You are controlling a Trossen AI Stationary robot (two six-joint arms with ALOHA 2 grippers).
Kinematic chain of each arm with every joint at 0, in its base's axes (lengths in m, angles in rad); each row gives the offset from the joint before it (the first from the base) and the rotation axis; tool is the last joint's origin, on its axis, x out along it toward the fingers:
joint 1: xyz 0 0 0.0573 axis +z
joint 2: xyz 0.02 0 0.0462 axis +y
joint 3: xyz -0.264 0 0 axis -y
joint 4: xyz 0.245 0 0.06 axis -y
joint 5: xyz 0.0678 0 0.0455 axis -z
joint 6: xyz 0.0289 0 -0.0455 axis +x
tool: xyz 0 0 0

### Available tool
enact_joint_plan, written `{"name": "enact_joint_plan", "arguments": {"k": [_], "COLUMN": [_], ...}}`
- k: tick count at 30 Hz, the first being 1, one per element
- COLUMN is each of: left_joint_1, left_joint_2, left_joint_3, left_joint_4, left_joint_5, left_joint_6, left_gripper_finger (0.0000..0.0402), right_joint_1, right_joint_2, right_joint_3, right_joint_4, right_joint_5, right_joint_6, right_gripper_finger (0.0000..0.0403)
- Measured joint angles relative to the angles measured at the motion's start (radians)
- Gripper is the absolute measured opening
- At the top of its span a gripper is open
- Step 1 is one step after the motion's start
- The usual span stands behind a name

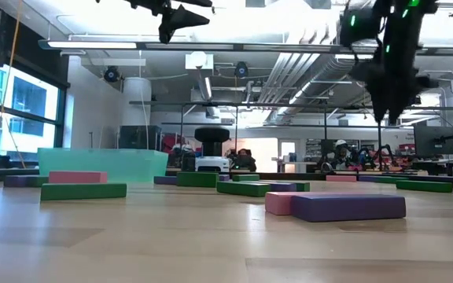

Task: Sort blocks
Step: Put the green block into the red bin

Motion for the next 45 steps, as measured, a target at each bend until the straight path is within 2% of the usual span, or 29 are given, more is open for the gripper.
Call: {"name": "enact_joint_plan", "arguments": {"k": [4, 6, 9, 13, 16, 20, 24, 25, 28, 32, 37, 41, 45], "left_joint_1": [0.0, 0.0, 0.0, 0.0, 0.0, 0.0, 0.0, 0.0, 0.0, 0.0, 0.0, 0.0, 0.0], "left_joint_2": [0.0, 0.0, 0.0, 0.0, 0.0, 0.0, 0.0, 0.0, 0.0, 0.0, 0.0, 0.0, 0.0], "left_joint_3": [0.0, 0.0, 0.0, 0.0, 0.0, 0.0, 0.0, 0.0, 0.0, 0.0, 0.0, 0.0, 0.0], "left_joint_4": [0.001, 0.001, 0.0, 0.0, 0.0, 0.0, 0.0, 0.0, 0.0, 0.0, 0.0, 0.001, 0.001], "left_joint_5": [0.0, 0.0, 0.0, 0.0, 0.0, -0.001, -0.001, -0.001, -0.001, -0.001, -0.001, -0.001, -0.001], "left_joint_6": [-0.011, -0.031, -0.063, -0.084, -0.087, -0.102, -0.102, -0.102, -0.102, -0.102, -0.103, -0.102, -0.102], "left_gripper_finger": [0.0163, 0.0163, 0.0163, 0.0163, 0.0163, 0.0163, 0.0163, 0.0163, 0.0163, 0.0163, 0.0163, 0.0163, 0.0163], "right_joint_1": [-0.256, -0.332, -0.396, -0.397, -0.38, -0.336, -0.302, -0.298, -0.303, -0.327, -0.319, -0.288, -0.242], "right_joint_2": [0.115, 0.183, 0.277, 0.365, 0.419, 0.488, 0.529, 0.539, 0.586, 0.646, 0.686, 0.667, 0.596], "right_joint_3": [-0.006, -0.002, 0.013, 0.025, 0.028, 0.045, 0.059, 0.058, 0.057, 0.056, 0.058, 0.058, 0.072], "right_joint_4": [0.072, 0.093, 0.119, 0.195, 0.201, 0.2, 0.207, 0.207, 0.192, 0.192, 0.201, 0.226, 0.223], "right_joint_5": [-0.067, -0.073, -0.029, 0.017, 0.094, 0.221, 0.337, 0.36, 0.413, 0.418, 0.438, 0.332, 0.163], "right_joint_6": [-0.187, -0.239, -0.266, -0.267, -0.237, -0.292, -0.4, -0.436, -0.493, -0.578, -0.592, -0.614, -0.676], "right_gripper_finger": [0.0163, 0.0177, 0.0187, 0.0178, 0.0158, 0.0105, 0.0021, 0.0011, 0.0014, 0.0003, 0.0001, 0.0001, 0.0]}}
